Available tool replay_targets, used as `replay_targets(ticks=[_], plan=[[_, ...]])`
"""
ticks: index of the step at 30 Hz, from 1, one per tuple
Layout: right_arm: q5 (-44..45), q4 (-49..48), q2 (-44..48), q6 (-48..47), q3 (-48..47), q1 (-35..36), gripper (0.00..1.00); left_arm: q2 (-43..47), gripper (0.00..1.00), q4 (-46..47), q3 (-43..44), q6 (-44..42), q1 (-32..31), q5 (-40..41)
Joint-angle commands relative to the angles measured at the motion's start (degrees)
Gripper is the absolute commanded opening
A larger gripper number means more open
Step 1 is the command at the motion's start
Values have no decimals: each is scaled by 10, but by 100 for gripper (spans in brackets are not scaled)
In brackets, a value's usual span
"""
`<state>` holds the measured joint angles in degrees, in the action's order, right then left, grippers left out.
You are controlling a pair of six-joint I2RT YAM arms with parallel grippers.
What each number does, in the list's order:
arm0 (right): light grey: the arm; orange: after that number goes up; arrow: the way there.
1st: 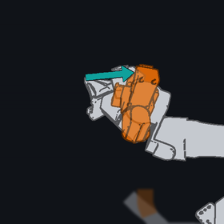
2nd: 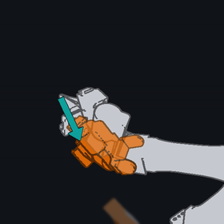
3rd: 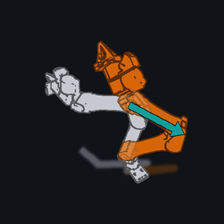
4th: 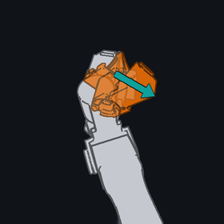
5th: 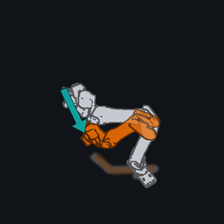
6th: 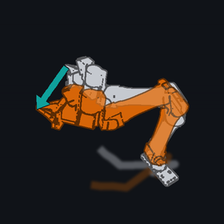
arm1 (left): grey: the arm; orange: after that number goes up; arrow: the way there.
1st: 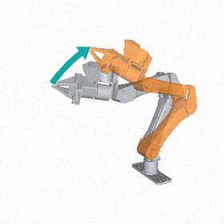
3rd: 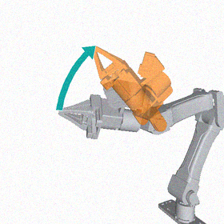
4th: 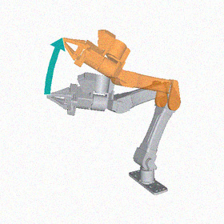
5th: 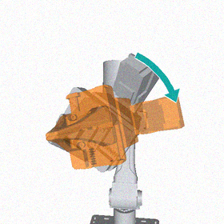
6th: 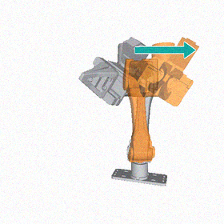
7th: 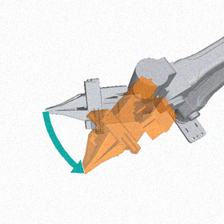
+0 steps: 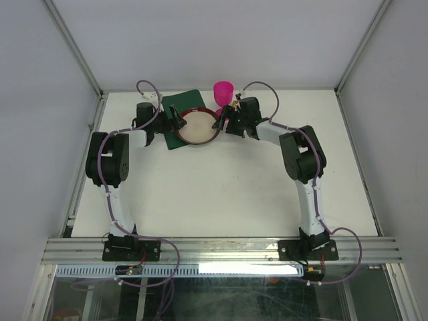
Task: Set the dinner table for one person
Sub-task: Pick up the plate at the center of the board.
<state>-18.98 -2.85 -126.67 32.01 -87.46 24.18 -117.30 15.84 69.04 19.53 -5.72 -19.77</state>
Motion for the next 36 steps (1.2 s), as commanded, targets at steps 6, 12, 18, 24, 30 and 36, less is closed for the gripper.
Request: replay_targets(ticks=[6, 12, 18, 24, 30, 36], plan=[[-15, -39, -29, 19, -44, -4, 78, -20, 95, 37, 32, 19, -12, -23], [-15, -36, -45, 19, -57, -5, 78, -31, 83, 42, 30, 22, -15, -25], [-33, -34, -58, 28, -64, -6, 54, -33, 77, 34, 28, 17, -15, -21], [-35, -30, -66, 29, -69, -6, 49, -39, 72, 32, 28, 17, -15, -22], [-38, -15, -73, 22, -83, -6, 35, -46, 62, 29, 32, 15, -15, -26], [-39, -9, -75, 17, -85, -6, 22, -56, 49, 28, 36, 17, -15, -36]])
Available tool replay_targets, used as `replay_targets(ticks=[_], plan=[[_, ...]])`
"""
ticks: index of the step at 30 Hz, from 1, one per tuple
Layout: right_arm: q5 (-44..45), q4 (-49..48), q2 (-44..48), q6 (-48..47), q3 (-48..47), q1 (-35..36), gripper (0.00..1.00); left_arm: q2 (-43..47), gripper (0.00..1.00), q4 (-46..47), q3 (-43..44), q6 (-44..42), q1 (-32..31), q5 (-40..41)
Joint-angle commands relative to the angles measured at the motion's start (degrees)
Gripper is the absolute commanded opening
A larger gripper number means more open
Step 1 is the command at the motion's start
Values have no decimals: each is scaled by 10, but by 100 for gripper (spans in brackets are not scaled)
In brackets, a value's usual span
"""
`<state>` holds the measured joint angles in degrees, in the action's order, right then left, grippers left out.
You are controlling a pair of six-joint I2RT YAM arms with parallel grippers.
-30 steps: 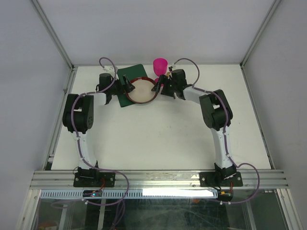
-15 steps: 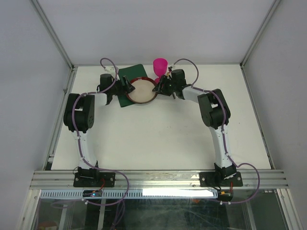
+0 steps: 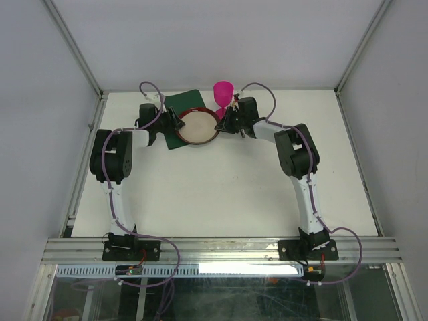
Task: Set the dinner table for one person
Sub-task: Pick up the plate at the center of the board.
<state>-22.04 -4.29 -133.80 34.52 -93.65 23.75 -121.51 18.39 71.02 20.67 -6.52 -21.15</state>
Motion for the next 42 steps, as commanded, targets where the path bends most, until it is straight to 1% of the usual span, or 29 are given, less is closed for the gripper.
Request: replay_targets(ticks=[1, 5, 7, 9, 10, 11, 19, 26, 38, 39, 42], plan=[[-10, 6, -4, -9, -23, -2, 18, -15, 45, 2, 18, 7, -7, -23], [-12, 8, -7, -9, -25, -2, 4, -22, 38, -5, 27, 9, -7, -29], [-12, 9, -8, -9, -27, -1, 2, -21, 30, -5, 28, 8, -6, -32], [-12, 10, -9, -9, -29, -2, 1, -21, 16, -5, 29, 9, -7, -32], [-13, 10, -10, -9, -30, -2, 0, -21, 13, -5, 29, 9, -6, -32], [-15, 11, -11, -9, -30, -2, 0, -21, 12, -5, 30, 9, -7, -34], [-19, 12, -10, -13, -32, -1, 0, -21, 11, -5, 33, 14, -6, -47], [-18, 32, -1, -20, -43, -1, 0, -12, 10, -14, 40, 23, -7, -65], [-18, 84, 38, -20, -50, 8, 0, 20, 9, -63, 45, 15, -11, -88], [-19, 88, 41, -46, -51, 9, 0, 23, 9, -69, 46, 14, -12, -90], [-18, 105, 53, -62, -53, 13, 0, 27, 9, -85, 45, 10, -15, -93]])
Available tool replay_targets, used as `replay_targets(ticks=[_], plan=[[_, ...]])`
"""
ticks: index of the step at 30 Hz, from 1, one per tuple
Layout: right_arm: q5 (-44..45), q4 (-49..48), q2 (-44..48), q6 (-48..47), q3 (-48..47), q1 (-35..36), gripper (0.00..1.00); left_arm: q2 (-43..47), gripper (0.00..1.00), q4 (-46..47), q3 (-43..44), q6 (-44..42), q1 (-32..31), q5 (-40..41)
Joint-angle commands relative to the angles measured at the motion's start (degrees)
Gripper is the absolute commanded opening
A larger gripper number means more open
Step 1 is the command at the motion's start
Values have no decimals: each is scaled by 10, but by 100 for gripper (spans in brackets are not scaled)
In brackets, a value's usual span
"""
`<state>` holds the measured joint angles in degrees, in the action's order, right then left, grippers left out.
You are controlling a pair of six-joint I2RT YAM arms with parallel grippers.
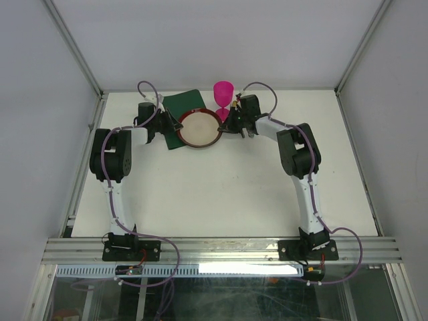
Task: Set the dinner table for one person
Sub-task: Pick up the plate at the center of the board, then place the plate at the center of the board.
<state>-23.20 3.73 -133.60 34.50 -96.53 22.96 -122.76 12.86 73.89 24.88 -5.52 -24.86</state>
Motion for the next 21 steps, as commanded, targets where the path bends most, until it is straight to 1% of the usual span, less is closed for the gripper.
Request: replay_targets(ticks=[1, 14, 21], plan=[[-6, 32, 55, -65, -24, 24, 0, 41, 8, -32, 15, -34, -26, -58], [26, 118, 121, -104, -16, 35, 0, 84, 7, -65, -8, -45, -33, -61], [18, 126, 115, -105, -8, 35, 0, 71, 4, -65, -6, -35, -43, -69]])
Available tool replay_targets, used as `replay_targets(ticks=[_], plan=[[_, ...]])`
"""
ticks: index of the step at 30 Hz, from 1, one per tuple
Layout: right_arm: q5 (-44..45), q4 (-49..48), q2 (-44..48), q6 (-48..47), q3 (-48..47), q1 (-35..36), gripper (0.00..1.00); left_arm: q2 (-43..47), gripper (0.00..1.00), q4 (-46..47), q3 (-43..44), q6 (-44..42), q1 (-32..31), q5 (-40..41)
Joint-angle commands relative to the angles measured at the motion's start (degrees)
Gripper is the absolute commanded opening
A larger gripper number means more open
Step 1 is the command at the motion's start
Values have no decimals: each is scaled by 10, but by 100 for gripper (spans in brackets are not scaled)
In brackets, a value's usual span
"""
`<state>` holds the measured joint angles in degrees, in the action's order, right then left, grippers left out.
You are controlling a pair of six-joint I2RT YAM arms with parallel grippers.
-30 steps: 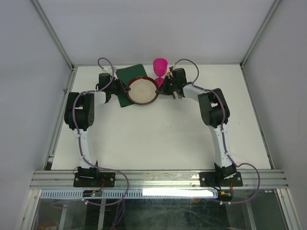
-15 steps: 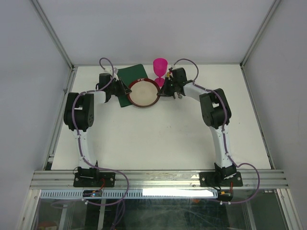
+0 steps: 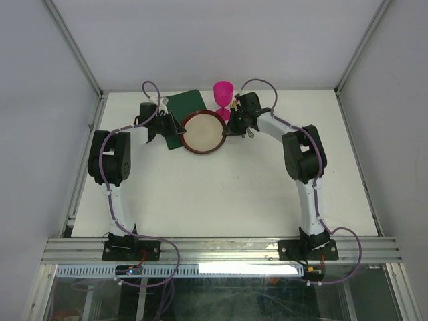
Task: Set the dinner table for one person
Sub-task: Place the plate at the center of the board.
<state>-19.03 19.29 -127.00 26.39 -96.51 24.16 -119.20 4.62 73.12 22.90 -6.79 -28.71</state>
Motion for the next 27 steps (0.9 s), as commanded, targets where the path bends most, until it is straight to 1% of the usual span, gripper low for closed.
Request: replay_targets(ticks=[1, 4, 12, 19, 21, 27], plan=[[-24, -28, 49, -24, -6, 24, 0, 33, 3, 17, 1, -15, -34, -32], [-18, -14, 52, -28, -1, 25, 0, 28, 0, 17, 1, -15, -47, -31], [6, 42, 81, -43, 19, 26, 0, 30, 0, 6, -12, -17, -76, -27], [6, 76, 113, -43, 48, 26, 0, 46, 0, -11, -25, -23, -96, -27], [38, 93, 121, -43, 53, 26, 0, 52, 0, -15, -29, -22, -100, -27], [75, 134, 143, -42, 74, 26, 0, 58, 0, -21, -38, -20, -124, -29]])
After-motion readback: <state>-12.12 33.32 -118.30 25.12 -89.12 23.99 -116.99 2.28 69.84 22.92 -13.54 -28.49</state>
